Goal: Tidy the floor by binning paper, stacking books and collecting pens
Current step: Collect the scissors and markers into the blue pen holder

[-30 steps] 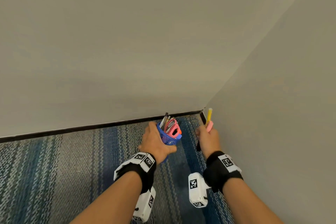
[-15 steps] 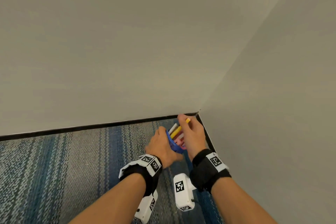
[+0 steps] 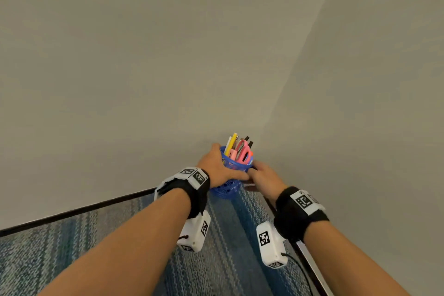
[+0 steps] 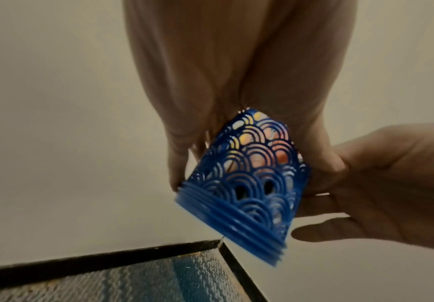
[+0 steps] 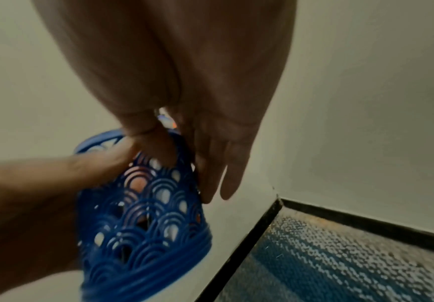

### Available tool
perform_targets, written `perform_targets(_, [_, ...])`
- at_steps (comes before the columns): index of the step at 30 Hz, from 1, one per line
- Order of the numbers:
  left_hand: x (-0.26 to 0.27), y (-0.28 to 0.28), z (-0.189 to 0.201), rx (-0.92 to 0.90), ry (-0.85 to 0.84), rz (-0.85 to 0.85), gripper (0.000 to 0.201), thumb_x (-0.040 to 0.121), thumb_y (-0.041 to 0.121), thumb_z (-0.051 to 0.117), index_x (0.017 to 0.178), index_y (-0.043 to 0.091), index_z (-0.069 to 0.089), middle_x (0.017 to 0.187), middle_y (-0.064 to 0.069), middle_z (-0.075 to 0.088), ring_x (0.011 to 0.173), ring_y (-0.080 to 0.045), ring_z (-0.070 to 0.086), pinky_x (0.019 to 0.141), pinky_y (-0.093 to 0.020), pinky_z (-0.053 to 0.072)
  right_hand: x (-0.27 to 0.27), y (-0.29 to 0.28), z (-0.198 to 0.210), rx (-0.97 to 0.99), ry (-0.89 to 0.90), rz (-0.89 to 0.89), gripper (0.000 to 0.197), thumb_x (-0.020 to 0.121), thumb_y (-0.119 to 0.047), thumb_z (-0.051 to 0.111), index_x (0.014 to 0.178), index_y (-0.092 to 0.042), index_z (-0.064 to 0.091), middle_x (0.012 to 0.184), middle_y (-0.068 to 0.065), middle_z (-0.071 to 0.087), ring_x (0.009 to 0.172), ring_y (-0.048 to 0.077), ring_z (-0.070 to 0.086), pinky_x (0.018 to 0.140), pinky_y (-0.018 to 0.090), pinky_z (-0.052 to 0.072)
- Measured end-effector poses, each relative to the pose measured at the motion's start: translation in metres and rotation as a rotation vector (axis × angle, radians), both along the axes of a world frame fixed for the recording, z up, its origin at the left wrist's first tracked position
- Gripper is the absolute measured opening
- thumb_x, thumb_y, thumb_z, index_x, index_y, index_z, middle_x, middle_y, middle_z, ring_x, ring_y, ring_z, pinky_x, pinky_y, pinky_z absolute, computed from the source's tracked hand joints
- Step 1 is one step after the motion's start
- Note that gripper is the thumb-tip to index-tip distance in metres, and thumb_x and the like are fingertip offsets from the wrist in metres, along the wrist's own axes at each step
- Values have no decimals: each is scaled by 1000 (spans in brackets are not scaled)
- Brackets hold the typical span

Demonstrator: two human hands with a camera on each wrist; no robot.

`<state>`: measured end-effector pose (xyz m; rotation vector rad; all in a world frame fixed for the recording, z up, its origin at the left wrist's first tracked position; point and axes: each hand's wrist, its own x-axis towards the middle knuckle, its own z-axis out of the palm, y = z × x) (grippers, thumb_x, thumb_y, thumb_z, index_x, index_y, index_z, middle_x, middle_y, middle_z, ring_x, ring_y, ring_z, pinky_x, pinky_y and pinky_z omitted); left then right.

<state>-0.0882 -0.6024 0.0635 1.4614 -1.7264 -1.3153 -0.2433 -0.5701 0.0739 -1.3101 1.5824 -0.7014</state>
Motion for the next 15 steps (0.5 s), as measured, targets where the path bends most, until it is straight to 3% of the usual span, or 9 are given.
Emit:
perform_targets(4, [3,-21,-18,70,36,-121,94,45,62,88,116,11,55,102,-2,70,93,-19,69,87,-46,56,-12,-6,19,110,3,170,39,83,3,55,118,-16,54,106,5,61,88,18,53,77,34,46])
perform_targets(5, [6,-18,-11,82,28,-168,83,52,55,89,114,10,58,101,-3,70,92,-16,70,87,-44,56,-13,-4,27,141,24,218,45,81,3,60,121,-16,52,107,2,61,87,14,55,79,33,48])
perform_targets(7, [7,0,33,96,105,-232,45,72,23,84,109,10,62,96,-2,70,85,-5,68,82,-29,55,-9,4,56,157,38,295,52,81,2,69,124,-18,49,107,-7,61,89,2,58,80,19,50])
perform_targets(9, [9,16,80,135,208,-259,35,78,10,77,109,17,61,99,0,68,85,1,66,80,-20,52,-5,14,98,132,-29,331,49,81,3,71,122,-17,51,108,-7,63,91,-6,62,79,9,49])
perform_targets(11, [14,33,131,209,271,-225,40,77,22,76,112,27,56,109,2,66,97,-2,65,90,-24,51,-2,22,149,128,-38,311,45,80,0,72,117,-19,54,105,-7,65,87,-12,62,79,9,48])
perform_targets(13, [20,47,178,260,265,-180,65,67,45,77,123,24,52,121,2,64,111,-12,62,102,-38,48,-1,32,202,130,9,277,44,81,-6,73,115,-24,51,102,-13,63,84,-15,59,77,5,45])
perform_targets(15, [28,62,221,291,254,-158,83,62,55,74,133,23,47,127,2,62,116,-14,60,104,-43,47,2,46,254,159,28,271,47,80,-8,75,115,-27,48,102,-17,61,88,-14,55,73,-1,43])
